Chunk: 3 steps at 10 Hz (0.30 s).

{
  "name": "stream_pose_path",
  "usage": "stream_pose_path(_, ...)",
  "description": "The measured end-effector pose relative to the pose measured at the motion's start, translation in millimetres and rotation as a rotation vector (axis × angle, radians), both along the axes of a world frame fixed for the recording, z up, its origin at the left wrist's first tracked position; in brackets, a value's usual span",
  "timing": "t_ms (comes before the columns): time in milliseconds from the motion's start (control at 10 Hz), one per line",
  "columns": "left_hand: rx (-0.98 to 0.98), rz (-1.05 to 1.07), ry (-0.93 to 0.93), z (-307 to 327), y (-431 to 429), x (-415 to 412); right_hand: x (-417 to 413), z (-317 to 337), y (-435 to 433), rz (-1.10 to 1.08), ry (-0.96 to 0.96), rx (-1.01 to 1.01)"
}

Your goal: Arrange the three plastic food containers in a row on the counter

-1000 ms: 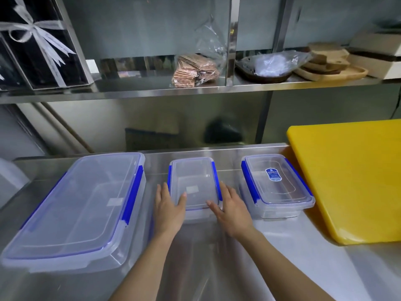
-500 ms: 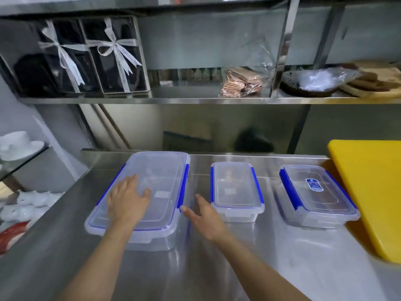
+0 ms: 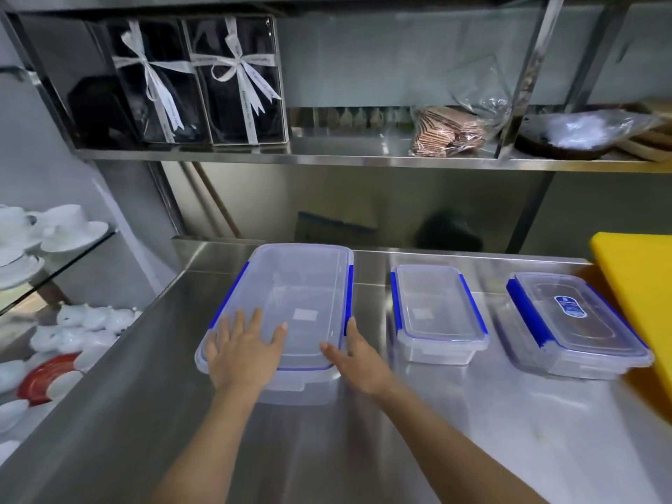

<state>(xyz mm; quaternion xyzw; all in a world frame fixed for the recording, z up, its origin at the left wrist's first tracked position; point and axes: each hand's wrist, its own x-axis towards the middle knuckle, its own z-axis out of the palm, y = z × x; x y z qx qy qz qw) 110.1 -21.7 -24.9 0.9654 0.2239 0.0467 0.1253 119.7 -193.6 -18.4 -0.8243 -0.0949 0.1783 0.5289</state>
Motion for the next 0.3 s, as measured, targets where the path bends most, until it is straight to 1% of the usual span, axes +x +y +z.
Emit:
stream_pose_path(100, 0.008, -0.008, 0.002, 0, 1, 2, 1, -3, -1, 0.008, -0.007, 0.007)
stream_pose_path(200, -0.017, -0.017, 0.024, 3, 0, 0, -1, 2, -7, -0.008, -0.018, -0.041)
stream_pose_path(300, -0.004, -0.079, -0.038, 9, -4, 2, -4, 25, -21, -0.076, -0.059, -0.122)
